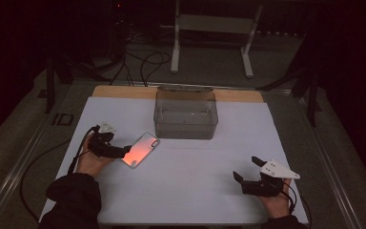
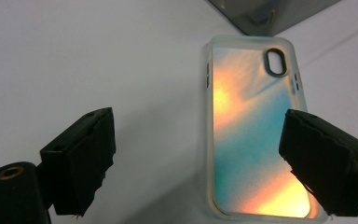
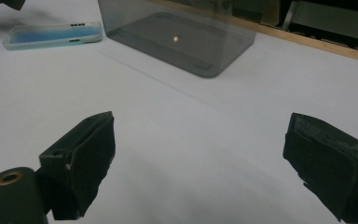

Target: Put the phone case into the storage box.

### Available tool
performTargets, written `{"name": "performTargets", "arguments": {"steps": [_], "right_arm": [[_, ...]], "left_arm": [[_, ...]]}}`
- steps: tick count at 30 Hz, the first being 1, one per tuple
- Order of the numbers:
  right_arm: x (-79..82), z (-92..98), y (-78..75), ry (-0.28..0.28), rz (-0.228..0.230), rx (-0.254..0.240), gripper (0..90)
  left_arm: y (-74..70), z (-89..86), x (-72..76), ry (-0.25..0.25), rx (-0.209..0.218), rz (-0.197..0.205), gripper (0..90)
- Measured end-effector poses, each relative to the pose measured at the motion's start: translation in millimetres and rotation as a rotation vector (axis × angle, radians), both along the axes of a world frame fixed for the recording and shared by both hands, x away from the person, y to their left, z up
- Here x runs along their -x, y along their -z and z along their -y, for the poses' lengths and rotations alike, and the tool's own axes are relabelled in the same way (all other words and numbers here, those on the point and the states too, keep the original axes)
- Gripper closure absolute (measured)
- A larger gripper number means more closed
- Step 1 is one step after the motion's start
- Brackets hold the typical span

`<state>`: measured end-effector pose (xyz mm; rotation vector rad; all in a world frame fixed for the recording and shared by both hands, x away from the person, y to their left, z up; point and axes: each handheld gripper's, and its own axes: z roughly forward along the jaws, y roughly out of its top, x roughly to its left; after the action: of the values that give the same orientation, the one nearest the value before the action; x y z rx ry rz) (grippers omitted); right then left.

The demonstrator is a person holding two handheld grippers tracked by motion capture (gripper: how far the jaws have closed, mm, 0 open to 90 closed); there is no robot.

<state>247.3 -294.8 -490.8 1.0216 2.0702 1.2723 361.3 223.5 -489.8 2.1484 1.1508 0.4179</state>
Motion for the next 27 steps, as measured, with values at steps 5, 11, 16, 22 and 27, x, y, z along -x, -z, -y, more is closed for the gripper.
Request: {"name": "performTargets", "arguments": {"steps": [5, 11, 16, 22, 27], "right_arm": [[0.0, -0.1, 0.1, 0.000, -0.001, 0.002, 9.0], [-0.1, -0.1, 0.1, 0.000, -0.002, 0.003, 9.0], [-0.1, 0.0, 0.1, 0.000, -0.002, 0.003, 9.0], [-0.1, 0.0, 0.1, -0.001, -0.001, 0.004, 9.0], [-0.1, 0.0, 0.1, -0.001, -0.001, 0.003, 9.0]], "left_arm": [[1.7, 1.8, -3.4, 0.005, -0.018, -0.029, 14.2], [3.7, 4.9, -7.0, 0.013, -0.048, -0.060, 18.4], [4.8, 7.4, -10.7, 0.027, -0.053, -0.085, 24.3], [7.6, 7.6, -12.5, 0.022, -0.047, -0.101, 30.7], [11.1, 7.5, -14.8, 0.035, -0.029, -0.136, 41.7]]}}
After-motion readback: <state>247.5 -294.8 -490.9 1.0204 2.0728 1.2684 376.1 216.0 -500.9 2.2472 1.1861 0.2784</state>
